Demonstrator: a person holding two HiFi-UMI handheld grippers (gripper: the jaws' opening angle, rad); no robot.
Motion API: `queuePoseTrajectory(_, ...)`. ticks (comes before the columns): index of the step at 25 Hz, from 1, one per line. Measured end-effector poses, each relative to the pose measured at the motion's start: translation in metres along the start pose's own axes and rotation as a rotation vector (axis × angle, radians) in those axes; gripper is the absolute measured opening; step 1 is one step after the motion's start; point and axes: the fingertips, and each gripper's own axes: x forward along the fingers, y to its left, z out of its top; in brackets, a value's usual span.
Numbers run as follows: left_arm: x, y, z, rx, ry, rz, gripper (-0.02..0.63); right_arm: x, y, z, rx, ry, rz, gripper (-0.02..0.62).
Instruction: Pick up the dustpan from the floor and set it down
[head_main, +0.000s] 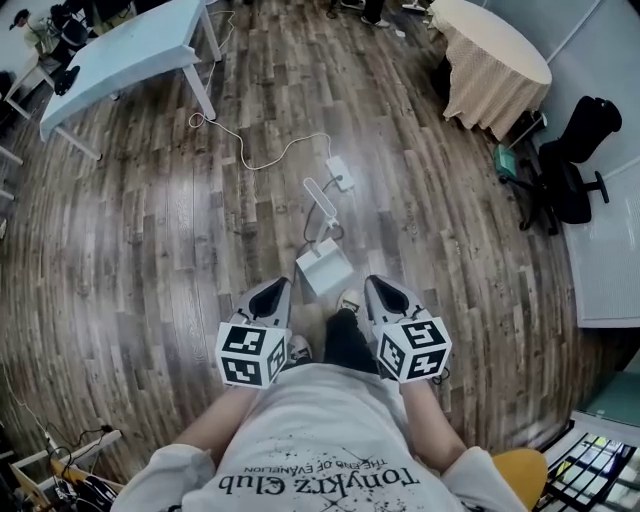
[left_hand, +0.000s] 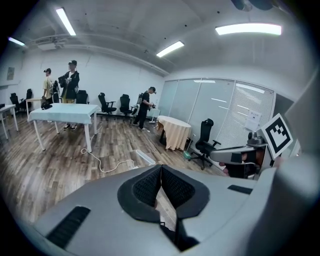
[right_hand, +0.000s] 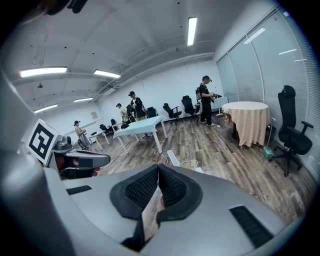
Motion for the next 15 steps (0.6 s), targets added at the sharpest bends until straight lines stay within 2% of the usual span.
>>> queuePoseTrajectory(6, 0.044, -0.002, 0.036, -0.056, -0.019, 0.054, 0.023, 0.029, -0.052, 0.037, -0.020, 0.005, 0.049, 0.026)
queuePoseTrajectory(15, 0.112, -0.010, 0.083, -0.076, -0.032, 0.135, 0.023, 0.063, -0.128, 0.088, -0.039, -0.002, 0.110, 0.026)
